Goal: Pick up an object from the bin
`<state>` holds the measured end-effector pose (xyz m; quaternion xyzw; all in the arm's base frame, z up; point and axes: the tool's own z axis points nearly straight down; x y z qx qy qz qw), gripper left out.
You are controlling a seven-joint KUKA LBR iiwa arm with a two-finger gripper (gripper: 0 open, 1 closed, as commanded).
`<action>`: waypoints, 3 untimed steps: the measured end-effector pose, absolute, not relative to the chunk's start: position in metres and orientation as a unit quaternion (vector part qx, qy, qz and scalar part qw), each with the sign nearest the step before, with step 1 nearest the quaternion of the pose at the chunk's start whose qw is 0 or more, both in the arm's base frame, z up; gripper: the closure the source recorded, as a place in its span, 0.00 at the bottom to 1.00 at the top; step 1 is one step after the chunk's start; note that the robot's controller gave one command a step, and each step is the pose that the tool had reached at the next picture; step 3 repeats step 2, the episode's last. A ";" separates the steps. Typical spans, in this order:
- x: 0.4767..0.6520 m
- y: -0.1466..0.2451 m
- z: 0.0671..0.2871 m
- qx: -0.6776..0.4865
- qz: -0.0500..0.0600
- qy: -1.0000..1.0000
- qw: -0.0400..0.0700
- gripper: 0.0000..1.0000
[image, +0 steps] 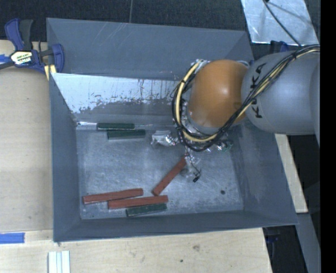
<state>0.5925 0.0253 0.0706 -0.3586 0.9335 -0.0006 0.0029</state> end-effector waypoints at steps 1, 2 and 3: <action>0.593 0.026 0.071 -0.357 0.000 0.934 0.003 1.00; 0.587 0.083 0.241 -0.455 -0.001 0.890 0.006 1.00; 0.587 0.083 0.241 -0.455 -0.001 0.890 0.006 1.00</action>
Offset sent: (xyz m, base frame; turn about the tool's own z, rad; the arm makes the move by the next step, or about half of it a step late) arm 0.0000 0.0000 0.0000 0.0000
